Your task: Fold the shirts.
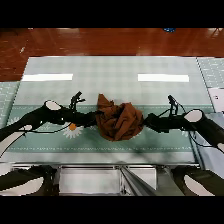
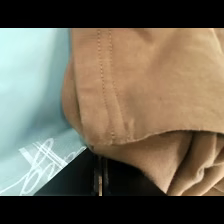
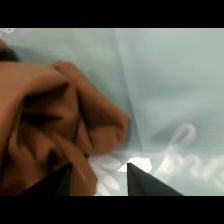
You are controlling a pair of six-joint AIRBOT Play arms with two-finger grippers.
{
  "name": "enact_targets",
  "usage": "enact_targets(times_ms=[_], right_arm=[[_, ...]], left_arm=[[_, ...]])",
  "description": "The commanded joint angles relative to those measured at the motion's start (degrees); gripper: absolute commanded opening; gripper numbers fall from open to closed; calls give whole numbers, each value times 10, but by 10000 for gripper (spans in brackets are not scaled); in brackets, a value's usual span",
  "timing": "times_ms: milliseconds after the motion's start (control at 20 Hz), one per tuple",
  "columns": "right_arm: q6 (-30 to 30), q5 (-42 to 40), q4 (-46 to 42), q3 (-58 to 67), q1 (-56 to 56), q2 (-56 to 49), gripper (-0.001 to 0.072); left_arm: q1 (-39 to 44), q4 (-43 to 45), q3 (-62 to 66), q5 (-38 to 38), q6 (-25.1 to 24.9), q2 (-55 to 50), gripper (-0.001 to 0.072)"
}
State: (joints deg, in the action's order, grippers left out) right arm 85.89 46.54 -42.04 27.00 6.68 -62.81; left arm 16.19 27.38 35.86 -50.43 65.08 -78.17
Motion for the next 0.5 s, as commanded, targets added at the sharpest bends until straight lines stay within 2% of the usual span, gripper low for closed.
enact_targets(times_ms=[0, 150, 200, 250, 300, 400, 450], right_arm=[[-72, -29, 107, 4, 2, -68, 407], [-114, -42, 163, 32, 2, -111, 393], [-123, -40, 165, 49, 4, -127, 283], [-141, -34, 166, 64, 6, -139, 132], [-170, -23, 165, 82, 7, -145, 28], [-180, 17, 133, 134, 1, -136, 27], [-166, 32, 95, 170, -5, -123, 27]], left_arm=[[-1, 1, 1, -2, -1, 0, 16], [-1, 1, 1, -1, -1, 0, 17], [-1, 1, 1, -1, -1, 0, 16], [-2, 1, 2, -1, -1, 0, 17], [-8, 2, 8, -3, -1, 0, 16], [-41, 1, 36, -28, -1, 8, 17], [-68, 1, 60, -52, -1, 17, 16]])
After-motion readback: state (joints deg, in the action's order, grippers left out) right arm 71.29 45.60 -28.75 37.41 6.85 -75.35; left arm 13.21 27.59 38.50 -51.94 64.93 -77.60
